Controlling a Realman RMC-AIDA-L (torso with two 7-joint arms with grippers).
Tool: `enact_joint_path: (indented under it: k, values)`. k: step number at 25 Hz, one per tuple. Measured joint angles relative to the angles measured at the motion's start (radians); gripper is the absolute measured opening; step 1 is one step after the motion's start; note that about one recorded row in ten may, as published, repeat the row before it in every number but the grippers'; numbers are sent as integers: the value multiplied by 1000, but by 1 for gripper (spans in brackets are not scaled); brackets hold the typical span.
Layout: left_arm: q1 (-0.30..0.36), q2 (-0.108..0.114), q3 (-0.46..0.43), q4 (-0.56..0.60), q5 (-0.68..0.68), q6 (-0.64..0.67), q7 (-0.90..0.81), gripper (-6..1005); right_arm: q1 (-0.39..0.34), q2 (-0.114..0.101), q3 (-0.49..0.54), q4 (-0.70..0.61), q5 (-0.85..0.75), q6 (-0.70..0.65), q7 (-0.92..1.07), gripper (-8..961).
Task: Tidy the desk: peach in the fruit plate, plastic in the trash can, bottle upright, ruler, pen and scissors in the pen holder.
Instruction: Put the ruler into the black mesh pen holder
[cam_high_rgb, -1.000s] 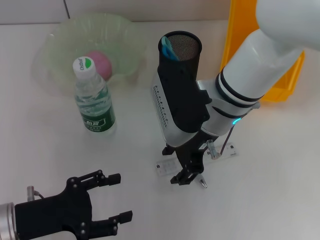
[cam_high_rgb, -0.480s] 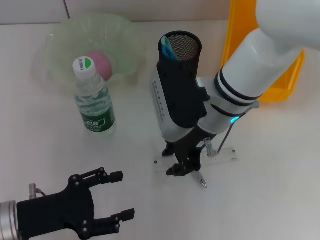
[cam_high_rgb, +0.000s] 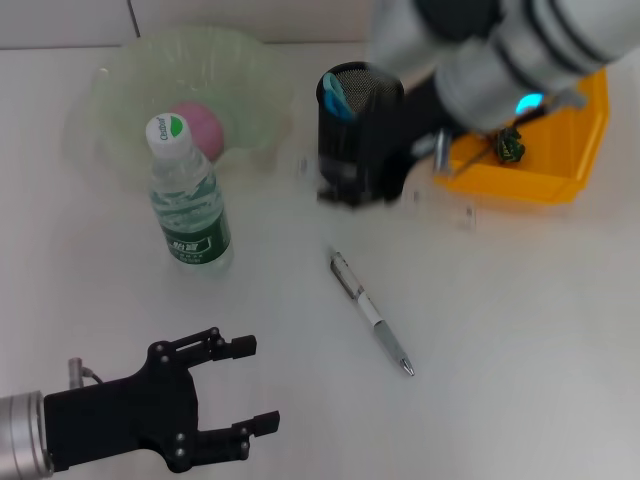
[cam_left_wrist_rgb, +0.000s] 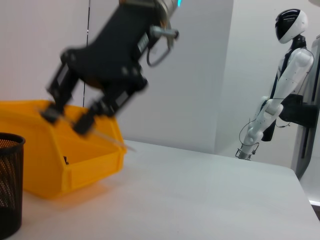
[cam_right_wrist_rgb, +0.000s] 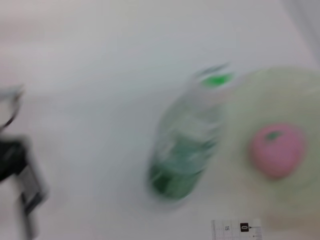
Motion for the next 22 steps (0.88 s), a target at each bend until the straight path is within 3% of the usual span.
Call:
enact_joint_path:
  k: [3, 4, 6, 7, 8, 9, 12, 13, 14, 15, 18, 19, 22]
  values:
    - [-5, -2, 0, 0, 0, -1, 1, 794, -60, 3, 158, -185, 37, 64, 57, 387]
    - [-11, -5, 0, 0, 0, -3, 2, 794, -60, 3, 158, -185, 37, 64, 57, 387]
    - [-22, -7, 0, 0, 0, -6, 1, 794, -163, 6, 195, -239, 216, 251, 23, 387]
    - [-22, -7, 0, 0, 0, -6, 1, 794, -163, 6, 195, -239, 216, 251, 23, 387]
    - [-26, -9, 0, -1, 0, -9, 0, 794, -235, 4, 191, -208, 404, 385, -67, 387]
    - [-31, -12, 3, -1, 0, -14, 0, 794, -235, 4, 191, -208, 404, 385, -67, 387]
    - [-34, -12, 3, -1, 0, -17, 0, 794, -306, 3, 187, -53, 774, 483, -341, 387]
    - [-42, -13, 4, -2, 0, -18, 0, 794, -316, 3, 189, 108, 1042, 473, -566, 387]
    - [-42, -13, 4, -2, 0, -18, 0, 794, -316, 3, 189, 108, 1042, 473, -566, 387]
    - [-45, -13, 4, -2, 0, -18, -1, 794, -312, 1, 190, 187, 1144, 454, -658, 387]
    - [-48, -14, 5, -2, 0, -19, -2, 794, -259, -3, 200, 509, 1418, 362, -927, 387]
    - [-48, -14, 5, -2, 0, -19, -2, 794, -259, -3, 200, 509, 1418, 362, -927, 387]
    - [-48, -15, 6, -2, 0, -19, -2, 794, -204, -4, 209, 670, 1444, 355, -1012, 387]
